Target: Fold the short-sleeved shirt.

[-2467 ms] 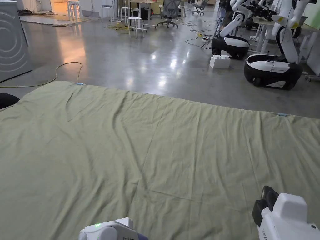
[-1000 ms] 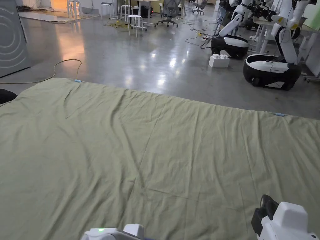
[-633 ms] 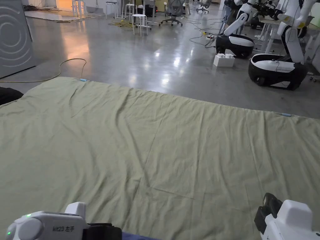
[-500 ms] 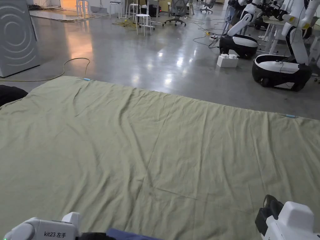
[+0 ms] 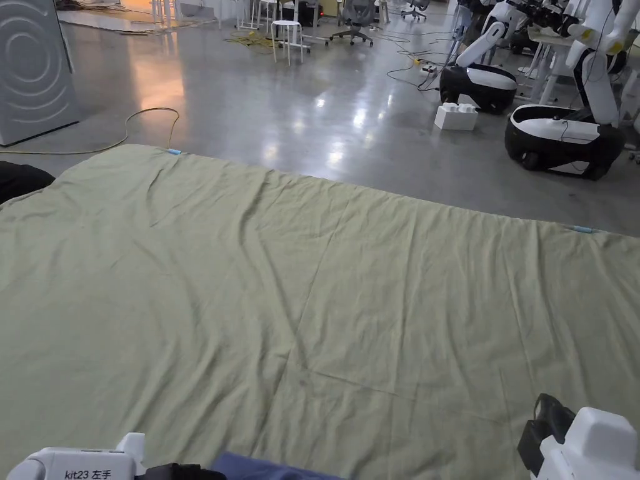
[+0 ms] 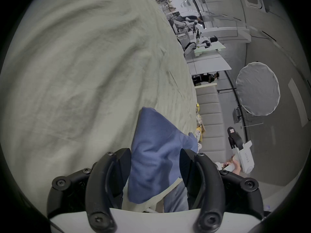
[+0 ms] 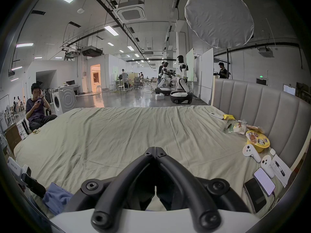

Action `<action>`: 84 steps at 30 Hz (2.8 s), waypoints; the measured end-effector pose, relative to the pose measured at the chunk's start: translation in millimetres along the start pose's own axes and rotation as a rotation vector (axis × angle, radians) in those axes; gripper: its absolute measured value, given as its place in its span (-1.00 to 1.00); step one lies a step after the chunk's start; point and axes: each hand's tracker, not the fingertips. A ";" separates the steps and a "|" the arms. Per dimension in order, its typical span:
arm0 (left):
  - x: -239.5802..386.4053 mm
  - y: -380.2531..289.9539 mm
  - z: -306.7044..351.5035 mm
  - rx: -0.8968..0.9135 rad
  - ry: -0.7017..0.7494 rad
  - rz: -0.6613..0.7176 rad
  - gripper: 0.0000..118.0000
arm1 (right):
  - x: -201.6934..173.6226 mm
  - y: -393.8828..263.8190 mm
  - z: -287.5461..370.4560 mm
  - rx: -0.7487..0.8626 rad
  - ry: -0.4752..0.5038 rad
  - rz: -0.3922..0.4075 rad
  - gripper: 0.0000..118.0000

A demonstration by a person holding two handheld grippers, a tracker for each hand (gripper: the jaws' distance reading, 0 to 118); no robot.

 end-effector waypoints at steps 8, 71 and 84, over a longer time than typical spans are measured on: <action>-20.6 22.3 6.1 0.005 0.024 -0.037 0.05 | 0.5 -1.9 -0.7 -0.013 -0.008 0.002 -0.99; 230.6 -97.1 -197.7 -0.159 0.617 -0.672 -0.69 | 38.9 -14.3 9.0 -0.009 -0.049 -0.066 -0.99; 230.7 -81.6 -184.3 -0.104 0.496 -0.541 -0.61 | 41.4 -17.6 8.6 -0.020 -0.070 -0.081 -0.99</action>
